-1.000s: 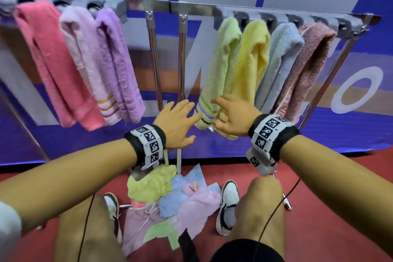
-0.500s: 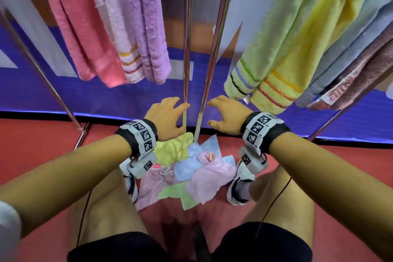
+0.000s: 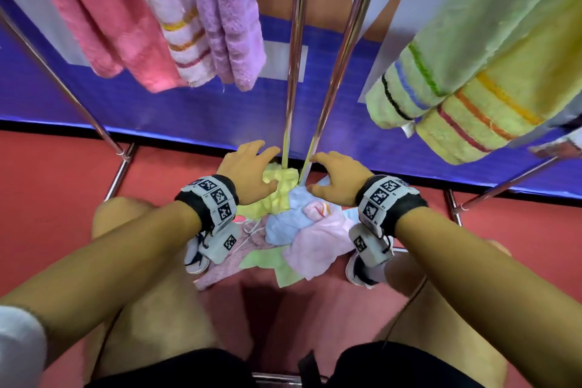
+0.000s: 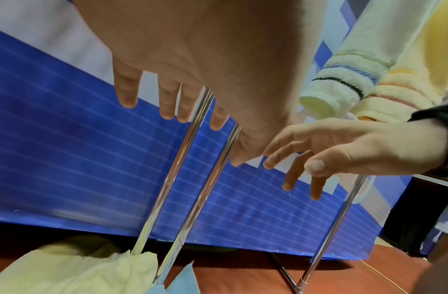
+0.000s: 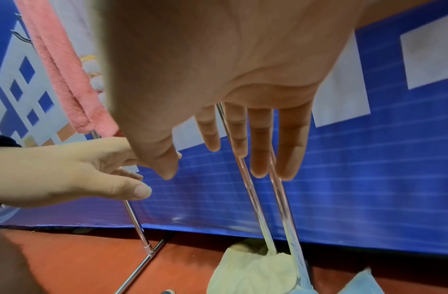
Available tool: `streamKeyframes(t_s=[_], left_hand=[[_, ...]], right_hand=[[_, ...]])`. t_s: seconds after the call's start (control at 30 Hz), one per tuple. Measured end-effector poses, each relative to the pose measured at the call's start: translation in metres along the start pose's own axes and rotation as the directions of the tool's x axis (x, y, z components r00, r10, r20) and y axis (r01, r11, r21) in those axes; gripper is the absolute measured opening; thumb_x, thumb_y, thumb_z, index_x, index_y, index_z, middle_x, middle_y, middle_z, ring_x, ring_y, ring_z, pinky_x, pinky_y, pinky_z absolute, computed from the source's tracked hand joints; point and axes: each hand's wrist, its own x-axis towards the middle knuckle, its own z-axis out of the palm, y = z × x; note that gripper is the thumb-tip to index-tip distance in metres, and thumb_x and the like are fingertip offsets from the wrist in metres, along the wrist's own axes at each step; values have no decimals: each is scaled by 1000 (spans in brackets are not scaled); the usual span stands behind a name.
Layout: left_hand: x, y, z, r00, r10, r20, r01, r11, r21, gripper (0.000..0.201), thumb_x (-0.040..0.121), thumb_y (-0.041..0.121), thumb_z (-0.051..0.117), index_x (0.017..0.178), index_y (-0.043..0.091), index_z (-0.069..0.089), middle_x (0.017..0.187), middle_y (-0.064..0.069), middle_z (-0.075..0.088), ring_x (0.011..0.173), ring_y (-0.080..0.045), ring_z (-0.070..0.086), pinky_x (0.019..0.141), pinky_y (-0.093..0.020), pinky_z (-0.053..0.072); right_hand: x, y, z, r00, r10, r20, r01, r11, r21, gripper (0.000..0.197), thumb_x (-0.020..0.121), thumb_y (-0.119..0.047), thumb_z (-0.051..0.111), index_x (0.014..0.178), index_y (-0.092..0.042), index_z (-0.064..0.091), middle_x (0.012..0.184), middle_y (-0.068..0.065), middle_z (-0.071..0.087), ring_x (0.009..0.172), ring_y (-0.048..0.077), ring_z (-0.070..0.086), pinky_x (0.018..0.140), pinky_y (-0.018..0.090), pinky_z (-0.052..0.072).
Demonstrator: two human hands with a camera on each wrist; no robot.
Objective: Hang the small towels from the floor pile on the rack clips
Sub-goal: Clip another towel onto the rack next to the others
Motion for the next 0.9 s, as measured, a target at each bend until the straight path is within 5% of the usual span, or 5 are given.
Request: streamKeyframes(t_s=[0.2,0.33,0.5,0.7,0.9], left_hand=[[21,-10,16,997,-72,8,72,990,-122,70,85,47,63,147,27,36,154,-8,32,140,-31,32,107,-47,36],[23,-22,36,991,-129,48,137,954,-266,75,75,54,53,141,18,46,144,-9,46,132,-32,41,110,-41,33],[39,-40,59,965,-236,113,262,882,-391,82,67,56,51,141,21,46,141,-11,48,132,-32,42,111,-42,34],[59,-42,58,970,-236,66,240,866,-438,84,62,66,41,134,25,50,137,-4,49,130,-27,44,109,-41,37],[55,-64,61,923,-360,136,383,837,-389,60,83,46,64,136,23,49,133,-7,51,124,-25,48,101,-31,38]], right_hand=[[25,17,23,997,68,38,-72,990,120,58,86,-38,67,137,-20,48,122,8,61,104,28,61,86,31,46],[42,21,49,988,151,14,-148,939,311,47,86,-31,69,129,-17,55,113,6,66,97,26,63,89,32,48],[73,25,89,978,175,113,-205,901,381,43,88,-30,67,127,-18,56,115,3,66,101,24,63,95,34,47],[132,34,147,942,250,225,-327,838,437,38,88,-29,67,124,-19,58,111,3,67,107,25,60,95,32,47],[175,32,218,897,292,331,-422,786,451,36,89,-24,66,124,-19,61,115,6,61,108,22,56,87,21,38]])
